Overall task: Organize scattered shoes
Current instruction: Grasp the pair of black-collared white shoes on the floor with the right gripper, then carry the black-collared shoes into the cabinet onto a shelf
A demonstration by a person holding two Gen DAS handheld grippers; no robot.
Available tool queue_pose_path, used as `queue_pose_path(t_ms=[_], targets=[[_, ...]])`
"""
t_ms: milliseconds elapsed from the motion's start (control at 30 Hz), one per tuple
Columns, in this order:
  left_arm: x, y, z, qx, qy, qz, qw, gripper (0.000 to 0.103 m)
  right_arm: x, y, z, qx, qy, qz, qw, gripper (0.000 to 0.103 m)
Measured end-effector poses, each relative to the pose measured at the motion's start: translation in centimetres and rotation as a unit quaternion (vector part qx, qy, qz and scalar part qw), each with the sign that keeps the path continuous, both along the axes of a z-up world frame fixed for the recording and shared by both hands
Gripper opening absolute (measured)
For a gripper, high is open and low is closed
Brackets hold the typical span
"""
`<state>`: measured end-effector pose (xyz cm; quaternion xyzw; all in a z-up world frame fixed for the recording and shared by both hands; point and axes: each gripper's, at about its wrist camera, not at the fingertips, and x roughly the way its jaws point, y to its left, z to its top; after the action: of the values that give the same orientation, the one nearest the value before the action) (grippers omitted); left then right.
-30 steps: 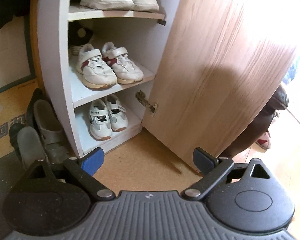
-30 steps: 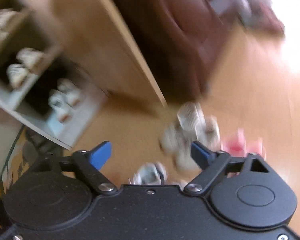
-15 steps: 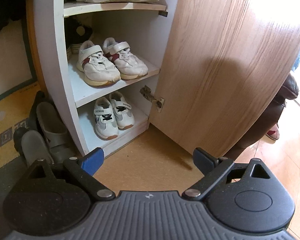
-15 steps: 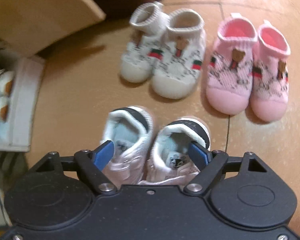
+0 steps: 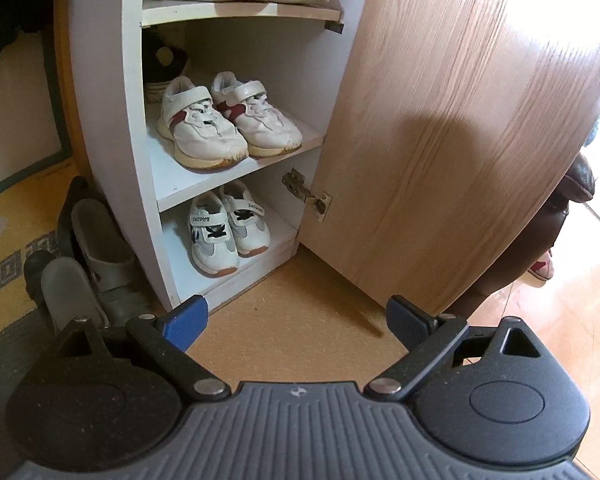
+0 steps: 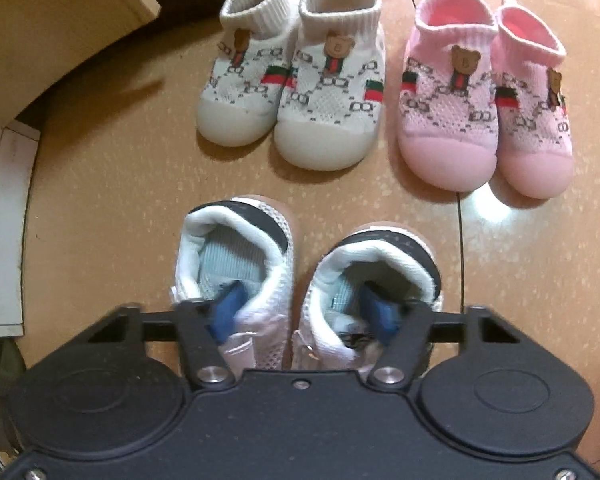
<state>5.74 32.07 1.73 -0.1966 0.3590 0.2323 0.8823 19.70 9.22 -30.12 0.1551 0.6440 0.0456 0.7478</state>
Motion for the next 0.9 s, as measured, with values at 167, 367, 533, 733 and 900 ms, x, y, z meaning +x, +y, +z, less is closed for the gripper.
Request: queue_pose_path(t_ms=[167,367,533,733,900], targets=[[-0.6,-0.3,0.6,0.005,-0.008,0.001,1.0,0.097,-0.3,-0.5,1.0,0.029,-0.014,0.035,0.999,0.02],[-1.2,0.0,0.7,0.02,-0.007,0.018,0.9996,0.097,-1.7,-0.3,4.9,0.036,-0.064,0.127,0.989,0.017],[-1.5,-0.2,0.7,0.04,0.001,0.0,0.9992,0.097,-1.5,-0.1,9.9,0.035,-0.122,0.194,0.973,0.016],[-2.2,-0.2,0.4,0.04,0.009,-0.016,0.999,0.097,-1.5,0.2,16.9,0.043,-0.188,0.261,0.946,0.016],[-3.7,0.9,0.5,0.031,0.006,0.01,0.9995,0.097,-1.2,1.1,23.7,0.047,-0.247,0.317,0.915,0.016]])
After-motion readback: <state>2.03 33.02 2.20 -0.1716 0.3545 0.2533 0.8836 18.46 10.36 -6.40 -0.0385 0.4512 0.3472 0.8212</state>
